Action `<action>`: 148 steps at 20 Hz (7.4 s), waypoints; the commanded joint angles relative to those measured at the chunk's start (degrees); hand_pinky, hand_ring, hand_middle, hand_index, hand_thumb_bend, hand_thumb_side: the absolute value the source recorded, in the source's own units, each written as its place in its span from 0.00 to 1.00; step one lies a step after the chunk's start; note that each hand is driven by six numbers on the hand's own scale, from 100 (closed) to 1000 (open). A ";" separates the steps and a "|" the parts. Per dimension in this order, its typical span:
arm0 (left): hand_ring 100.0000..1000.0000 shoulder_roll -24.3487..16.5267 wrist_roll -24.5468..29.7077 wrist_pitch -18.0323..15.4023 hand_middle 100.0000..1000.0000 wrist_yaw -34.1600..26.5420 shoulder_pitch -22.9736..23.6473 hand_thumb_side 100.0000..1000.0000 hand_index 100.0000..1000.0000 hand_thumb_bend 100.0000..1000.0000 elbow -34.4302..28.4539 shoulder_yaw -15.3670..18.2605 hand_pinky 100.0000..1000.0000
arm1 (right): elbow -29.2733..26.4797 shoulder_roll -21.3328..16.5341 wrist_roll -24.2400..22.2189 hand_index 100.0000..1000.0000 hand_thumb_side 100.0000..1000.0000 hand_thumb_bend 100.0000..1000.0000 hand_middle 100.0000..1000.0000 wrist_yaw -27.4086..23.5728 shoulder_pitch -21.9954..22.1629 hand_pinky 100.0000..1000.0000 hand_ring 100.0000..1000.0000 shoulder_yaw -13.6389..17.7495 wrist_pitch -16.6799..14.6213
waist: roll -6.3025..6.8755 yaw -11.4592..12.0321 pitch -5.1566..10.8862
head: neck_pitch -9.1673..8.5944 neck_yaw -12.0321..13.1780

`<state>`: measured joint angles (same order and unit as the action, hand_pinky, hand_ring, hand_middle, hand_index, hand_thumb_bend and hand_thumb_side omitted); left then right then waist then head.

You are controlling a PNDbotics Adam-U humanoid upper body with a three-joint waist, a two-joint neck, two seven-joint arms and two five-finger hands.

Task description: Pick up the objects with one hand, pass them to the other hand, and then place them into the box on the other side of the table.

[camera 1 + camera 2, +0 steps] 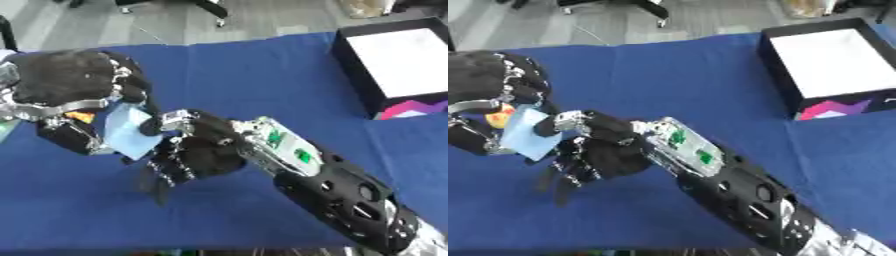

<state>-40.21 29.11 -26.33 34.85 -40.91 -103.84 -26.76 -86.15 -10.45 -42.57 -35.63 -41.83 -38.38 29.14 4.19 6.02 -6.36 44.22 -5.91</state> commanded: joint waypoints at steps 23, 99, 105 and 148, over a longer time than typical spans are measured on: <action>0.57 0.54 1.67 -3.63 0.45 0.65 -2.30 0.01 0.63 0.30 -0.59 -2.07 0.78 | -4.48 -0.18 -9.40 1.00 1.00 0.24 0.65 -7.68 -1.14 1.00 0.56 -0.66 13.57 | 0.01 -0.06 1.47 | -0.55 -0.65; 0.66 -5.35 -4.16 4.12 0.61 -6.88 5.26 0.18 0.79 0.42 -8.11 18.27 0.82 | 10.58 -3.37 -9.40 0.95 1.00 0.00 0.51 3.93 -0.02 1.00 0.49 11.06 -3.41 | 0.10 -0.19 1.65 | -1.95 -1.21; 0.65 -5.56 -9.42 7.26 0.60 -7.17 8.41 0.14 0.78 0.41 -9.25 23.94 0.82 | 14.10 -7.35 -9.40 0.95 1.00 0.00 0.52 4.09 -1.66 1.00 0.48 18.46 -9.18 | 0.06 0.01 1.85 | -1.88 -1.37; 0.61 -0.65 -11.07 11.57 0.57 -6.64 22.96 0.18 0.77 0.27 -9.80 31.67 0.80 | 58.34 -34.90 46.12 1.00 0.11 0.00 0.84 81.76 -8.98 1.00 0.78 45.24 -53.14 | -1.73 1.25 2.00 | -1.57 -0.49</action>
<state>-39.73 18.01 -14.88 27.96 -17.59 -113.03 4.00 -27.25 -42.61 2.24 43.59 -49.91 6.85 -23.53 2.67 7.25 -5.26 43.15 -6.58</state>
